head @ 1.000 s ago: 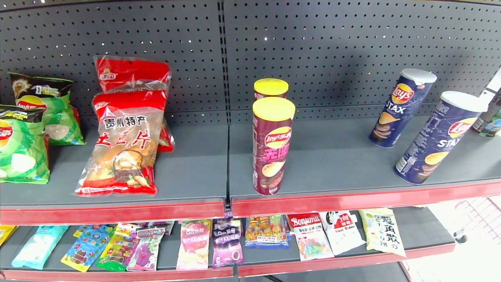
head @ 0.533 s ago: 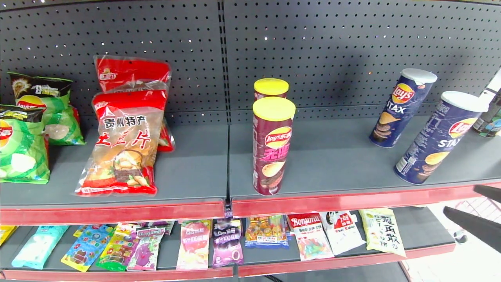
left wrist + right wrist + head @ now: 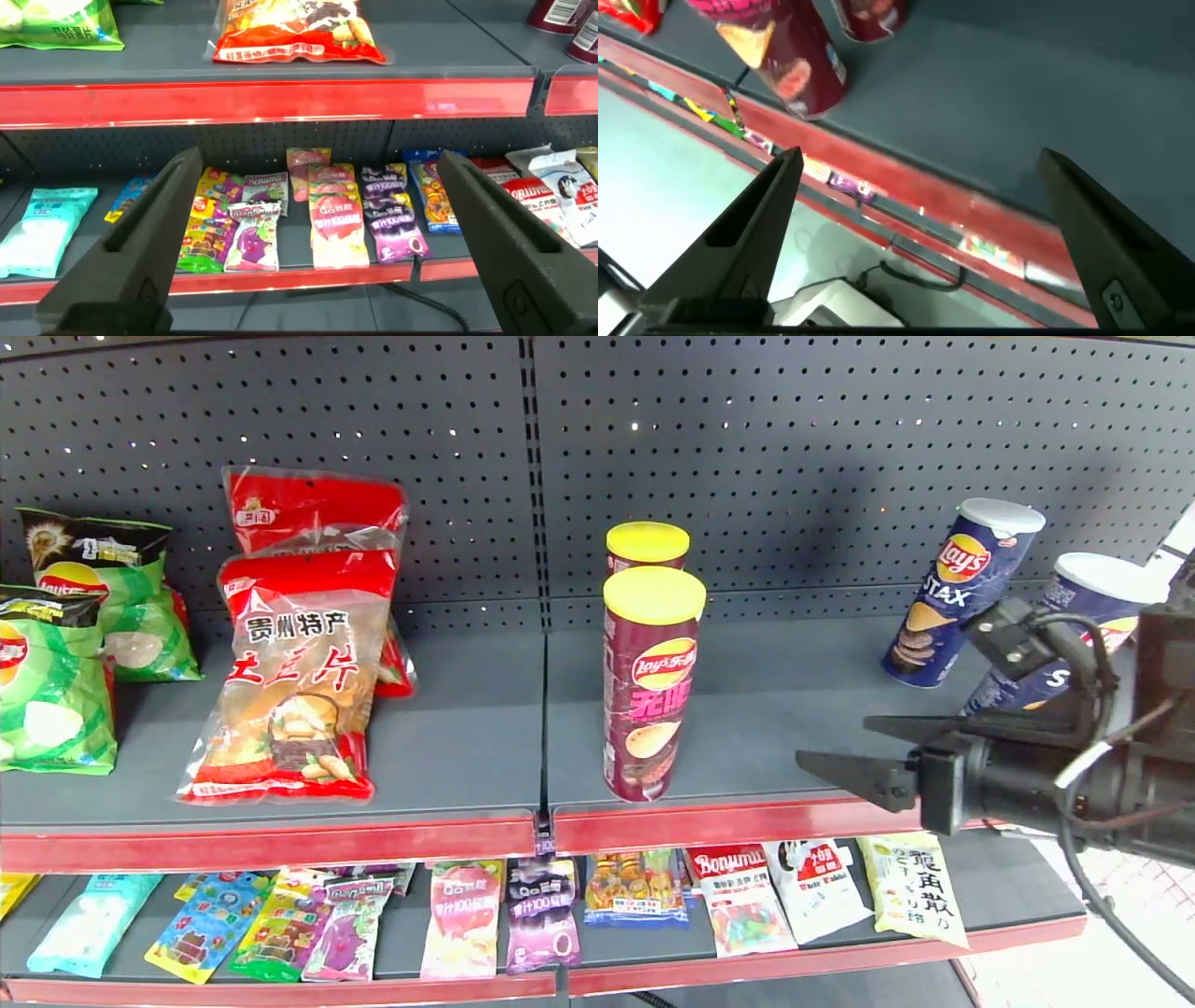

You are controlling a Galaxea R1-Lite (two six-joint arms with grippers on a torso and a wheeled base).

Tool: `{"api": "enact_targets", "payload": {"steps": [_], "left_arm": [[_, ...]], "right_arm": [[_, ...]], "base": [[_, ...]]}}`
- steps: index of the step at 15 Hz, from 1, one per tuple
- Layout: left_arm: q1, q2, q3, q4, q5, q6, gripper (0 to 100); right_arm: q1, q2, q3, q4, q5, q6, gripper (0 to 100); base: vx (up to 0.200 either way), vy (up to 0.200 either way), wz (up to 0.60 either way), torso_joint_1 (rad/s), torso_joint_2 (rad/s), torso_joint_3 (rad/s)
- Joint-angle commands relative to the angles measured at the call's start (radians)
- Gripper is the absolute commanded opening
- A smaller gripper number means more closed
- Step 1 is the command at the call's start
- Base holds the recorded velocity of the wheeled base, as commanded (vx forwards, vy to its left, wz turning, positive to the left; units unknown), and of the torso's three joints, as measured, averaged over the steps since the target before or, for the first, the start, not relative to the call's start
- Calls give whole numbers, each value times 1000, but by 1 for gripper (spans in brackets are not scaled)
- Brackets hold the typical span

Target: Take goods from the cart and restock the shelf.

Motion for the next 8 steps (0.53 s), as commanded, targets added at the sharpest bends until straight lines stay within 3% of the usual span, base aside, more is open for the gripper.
{"api": "enact_targets", "payload": {"steps": [1, 8], "left_arm": [[0, 0, 0, 0, 0, 0, 100], [0, 0, 0, 0, 0, 0, 100]], "right_arm": [[50, 150, -65, -24, -9, 0, 100], [88, 296, -160, -94, -49, -37, 100]], "base": [[0, 0, 0, 0, 0, 0], [0, 0, 0, 0, 0, 0]]}}
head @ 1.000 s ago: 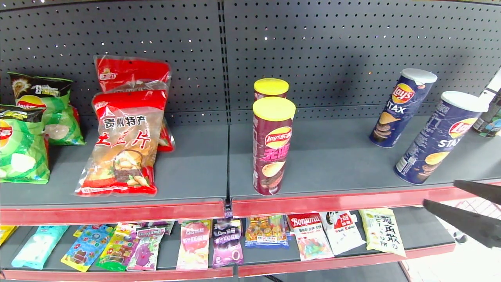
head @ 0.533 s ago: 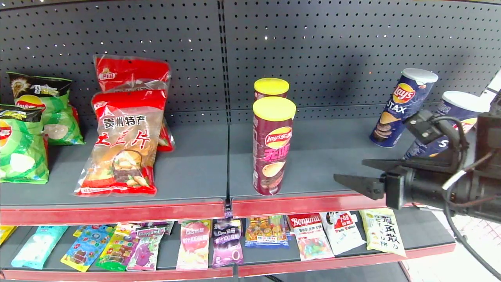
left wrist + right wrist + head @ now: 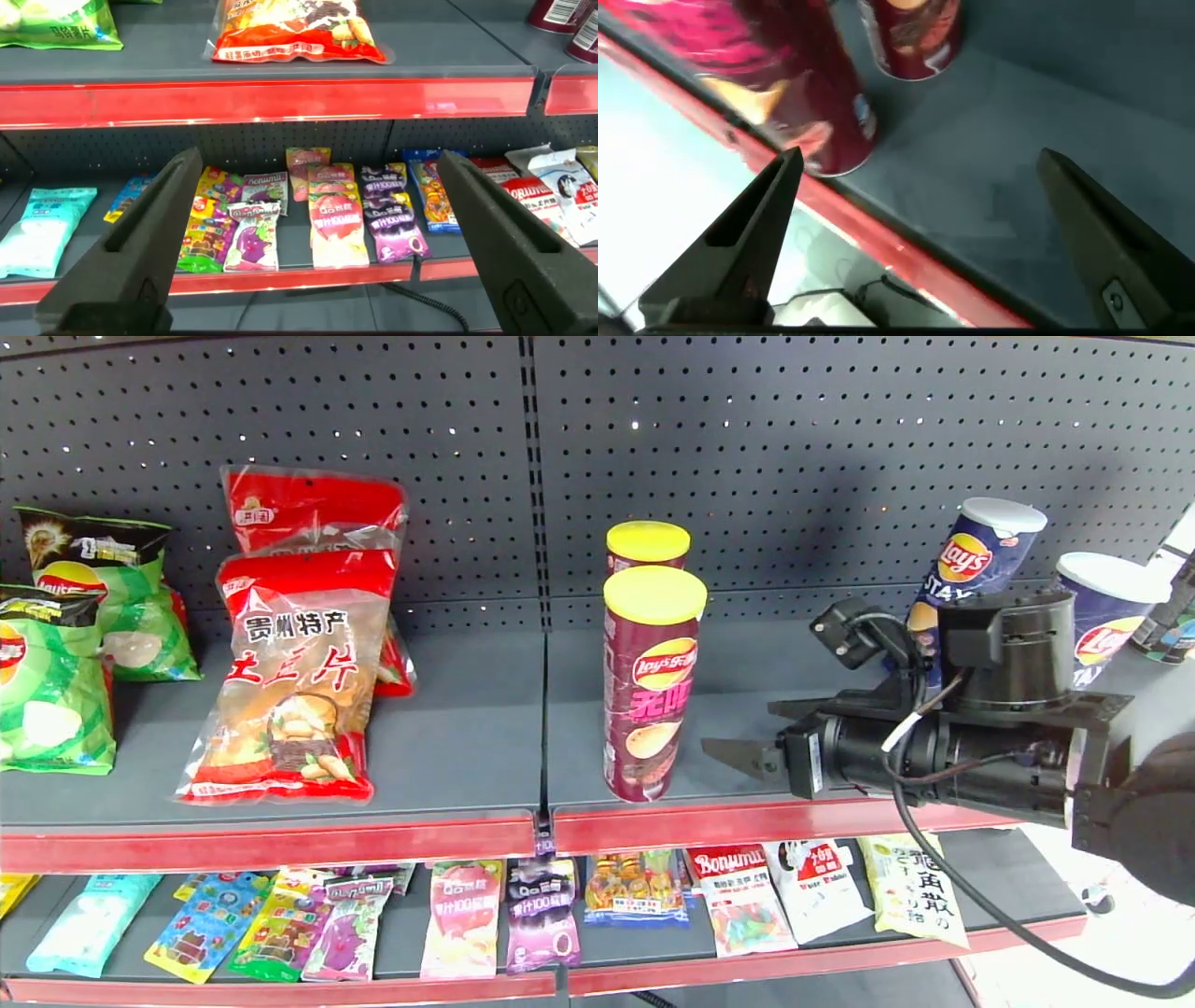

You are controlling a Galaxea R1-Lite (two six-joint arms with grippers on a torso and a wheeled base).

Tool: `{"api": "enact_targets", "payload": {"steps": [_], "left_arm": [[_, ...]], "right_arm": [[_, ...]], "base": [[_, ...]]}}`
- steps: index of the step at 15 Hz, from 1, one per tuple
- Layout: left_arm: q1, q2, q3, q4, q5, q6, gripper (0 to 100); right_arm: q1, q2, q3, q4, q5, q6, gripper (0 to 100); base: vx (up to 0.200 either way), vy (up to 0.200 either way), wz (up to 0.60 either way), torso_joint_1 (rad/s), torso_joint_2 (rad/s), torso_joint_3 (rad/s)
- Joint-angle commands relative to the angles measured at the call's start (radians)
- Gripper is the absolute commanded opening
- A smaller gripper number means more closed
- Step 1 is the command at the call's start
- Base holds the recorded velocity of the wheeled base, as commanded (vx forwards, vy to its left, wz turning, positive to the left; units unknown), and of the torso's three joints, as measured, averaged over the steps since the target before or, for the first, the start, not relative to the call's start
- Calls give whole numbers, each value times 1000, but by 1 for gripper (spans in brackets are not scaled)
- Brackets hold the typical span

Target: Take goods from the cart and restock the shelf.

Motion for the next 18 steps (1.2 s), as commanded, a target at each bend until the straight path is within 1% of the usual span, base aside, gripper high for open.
{"api": "enact_targets", "payload": {"steps": [1, 7, 18], "left_arm": [[0, 0, 0, 0, 0, -1, 100], [0, 0, 0, 0, 0, -1, 100], [0, 0, 0, 0, 0, -1, 100]], "right_arm": [[-4, 63, -40, -2, -23, -2, 100], [-4, 117, -74, 0, -30, -3, 100], [4, 129, -63, 3, -5, -8, 100]], "base": [[0, 0, 0, 0, 0, 0], [0, 0, 0, 0, 0, 0], [0, 0, 0, 0, 0, 0]]}}
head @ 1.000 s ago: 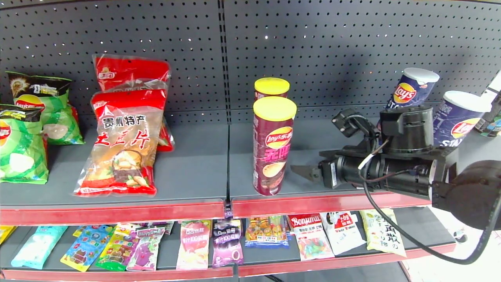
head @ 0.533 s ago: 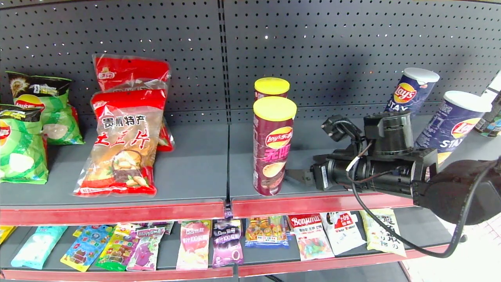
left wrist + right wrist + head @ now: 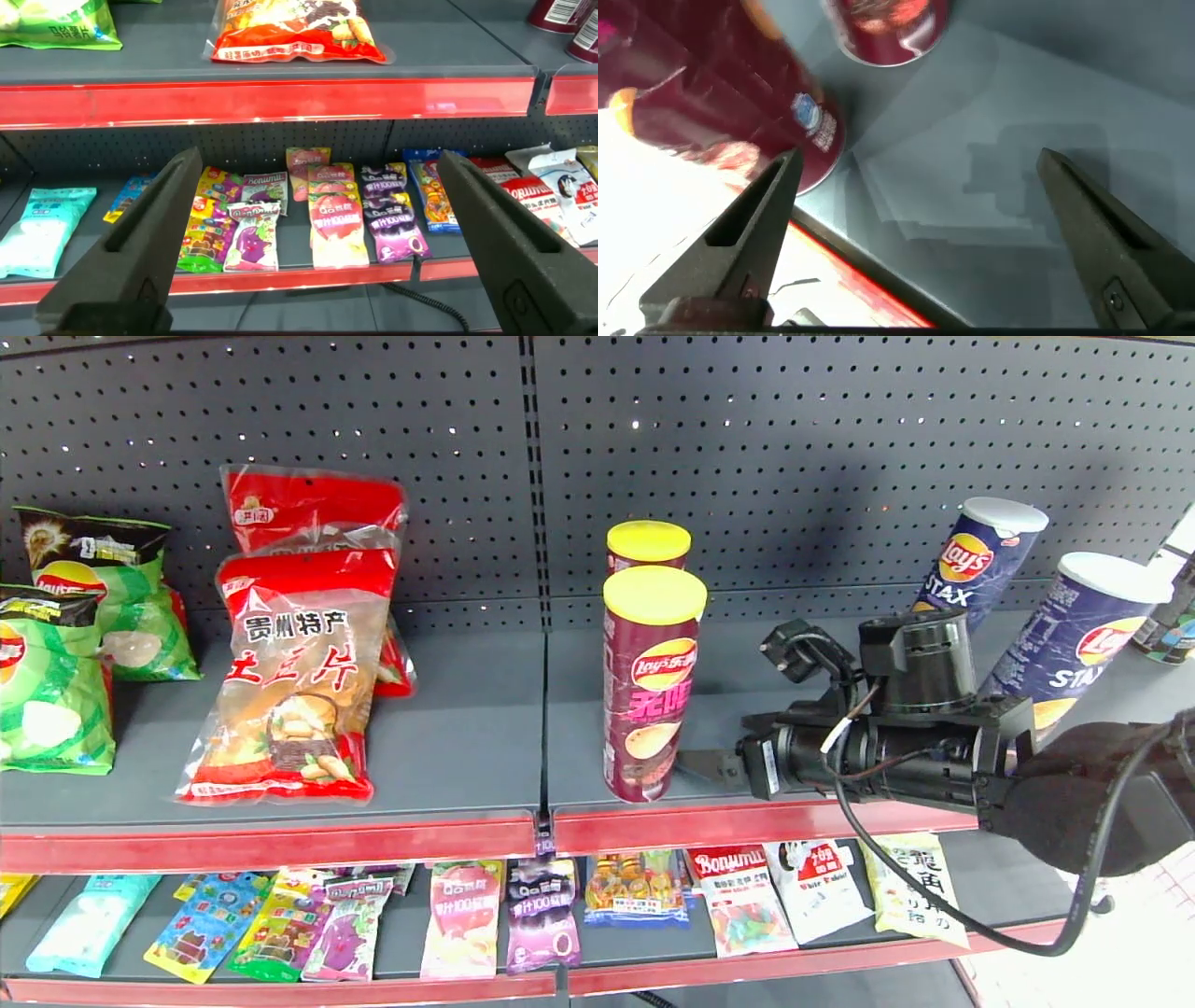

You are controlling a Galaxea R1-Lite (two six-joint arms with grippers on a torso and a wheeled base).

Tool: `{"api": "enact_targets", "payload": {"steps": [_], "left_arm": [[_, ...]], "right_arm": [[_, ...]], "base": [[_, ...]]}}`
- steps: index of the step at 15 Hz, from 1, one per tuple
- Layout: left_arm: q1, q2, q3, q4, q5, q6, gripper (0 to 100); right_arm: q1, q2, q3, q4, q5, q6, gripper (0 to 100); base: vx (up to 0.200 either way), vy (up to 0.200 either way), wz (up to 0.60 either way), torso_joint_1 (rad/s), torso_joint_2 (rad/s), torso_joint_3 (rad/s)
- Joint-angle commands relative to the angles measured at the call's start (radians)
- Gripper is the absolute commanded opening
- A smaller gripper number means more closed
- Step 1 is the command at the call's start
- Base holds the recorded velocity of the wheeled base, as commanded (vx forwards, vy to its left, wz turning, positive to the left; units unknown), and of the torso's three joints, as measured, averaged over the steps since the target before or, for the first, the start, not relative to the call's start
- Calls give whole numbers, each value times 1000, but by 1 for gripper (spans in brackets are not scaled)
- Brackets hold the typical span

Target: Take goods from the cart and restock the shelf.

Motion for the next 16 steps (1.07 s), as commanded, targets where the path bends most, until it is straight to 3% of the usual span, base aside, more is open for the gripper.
{"api": "enact_targets", "payload": {"steps": [1, 12, 16], "left_arm": [[0, 0, 0, 0, 0, 0, 100], [0, 0, 0, 0, 0, 0, 100], [0, 0, 0, 0, 0, 0, 100]], "right_arm": [[3, -5, 2, 1, 1, 0, 100], [31, -9, 18, 3, -1, 1, 100], [26, -92, 87, -3, -4, -3, 100]], "base": [[0, 0, 0, 0, 0, 0], [0, 0, 0, 0, 0, 0], [0, 0, 0, 0, 0, 0]]}}
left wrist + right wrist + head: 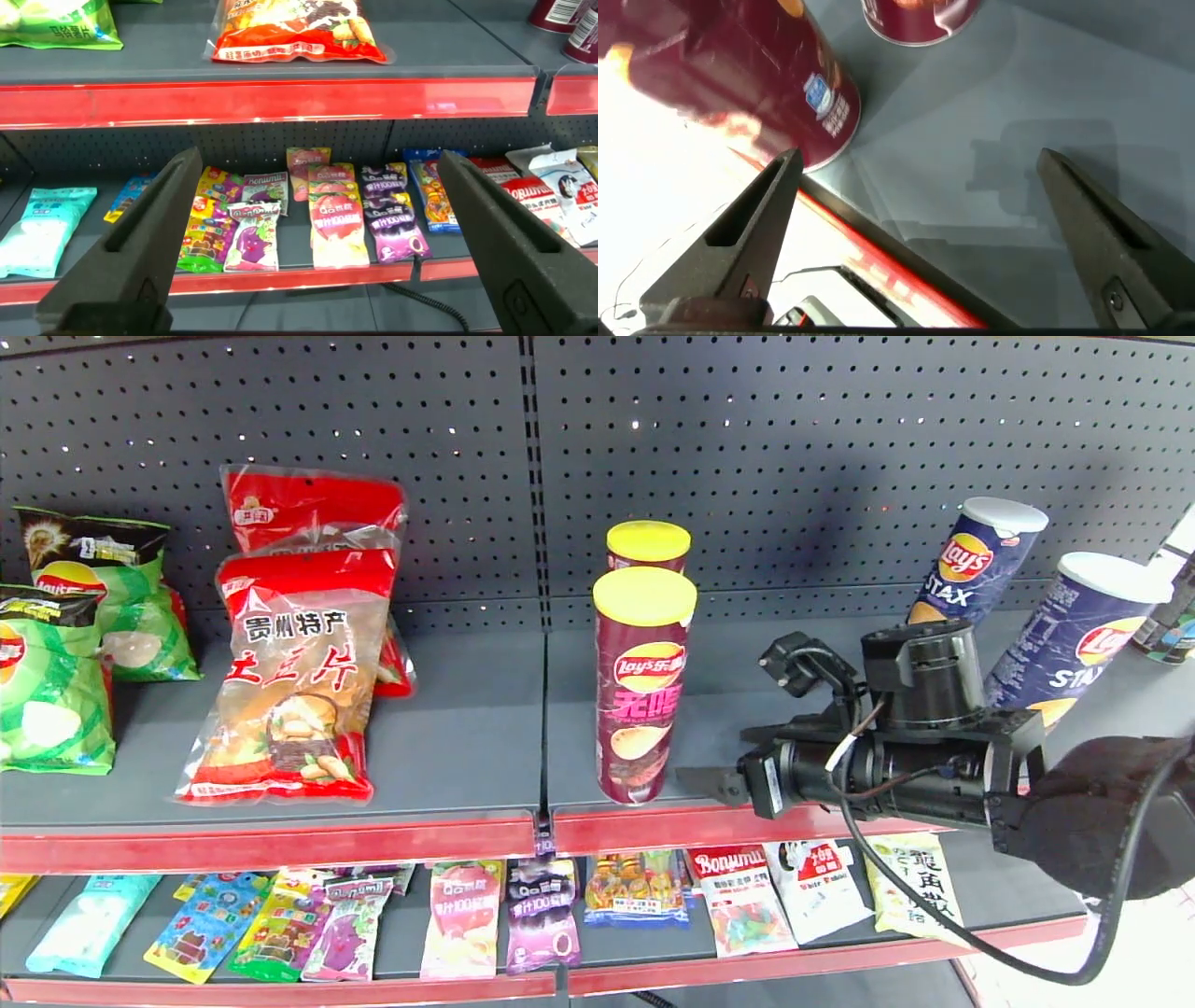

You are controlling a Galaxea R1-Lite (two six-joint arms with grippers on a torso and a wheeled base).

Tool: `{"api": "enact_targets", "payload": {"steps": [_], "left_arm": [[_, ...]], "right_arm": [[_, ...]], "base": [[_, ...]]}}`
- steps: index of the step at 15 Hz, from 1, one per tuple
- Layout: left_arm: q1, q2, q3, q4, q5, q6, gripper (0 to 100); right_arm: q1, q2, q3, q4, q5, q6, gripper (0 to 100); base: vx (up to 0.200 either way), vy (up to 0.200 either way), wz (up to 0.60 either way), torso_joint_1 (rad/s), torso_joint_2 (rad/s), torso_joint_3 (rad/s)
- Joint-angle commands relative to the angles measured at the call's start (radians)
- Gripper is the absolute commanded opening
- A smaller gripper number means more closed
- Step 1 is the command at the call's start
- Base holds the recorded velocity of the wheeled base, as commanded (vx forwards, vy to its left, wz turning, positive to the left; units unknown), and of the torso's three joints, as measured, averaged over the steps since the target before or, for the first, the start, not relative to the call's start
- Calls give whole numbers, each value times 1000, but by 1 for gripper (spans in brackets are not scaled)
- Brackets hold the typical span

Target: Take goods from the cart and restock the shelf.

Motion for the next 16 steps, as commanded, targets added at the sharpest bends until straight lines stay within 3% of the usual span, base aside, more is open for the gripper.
{"api": "enact_targets", "payload": {"steps": [1, 6, 8, 11, 14, 16], "left_arm": [[0, 0, 0, 0, 0, 0, 100], [0, 0, 0, 0, 0, 0, 100], [0, 0, 0, 0, 0, 0, 100], [0, 0, 0, 0, 0, 0, 100], [0, 0, 0, 0, 0, 0, 100], [0, 0, 0, 0, 0, 0, 100]], "right_arm": [[1, -117, 76, -4, -1, -15, 100], [-5, -640, 423, 45, 2, -49, 100], [-130, -968, 501, 266, 1, -64, 100], [-455, -1373, 515, 621, 2, -100, 100], [-588, -1665, 602, 707, -2, -75, 100], [-582, -1691, 666, 638, -50, -58, 100]], "base": [[0, 0, 0, 0, 0, 0], [0, 0, 0, 0, 0, 0], [0, 0, 0, 0, 0, 0], [0, 0, 0, 0, 0, 0], [0, 0, 0, 0, 0, 0], [0, 0, 0, 0, 0, 0]]}}
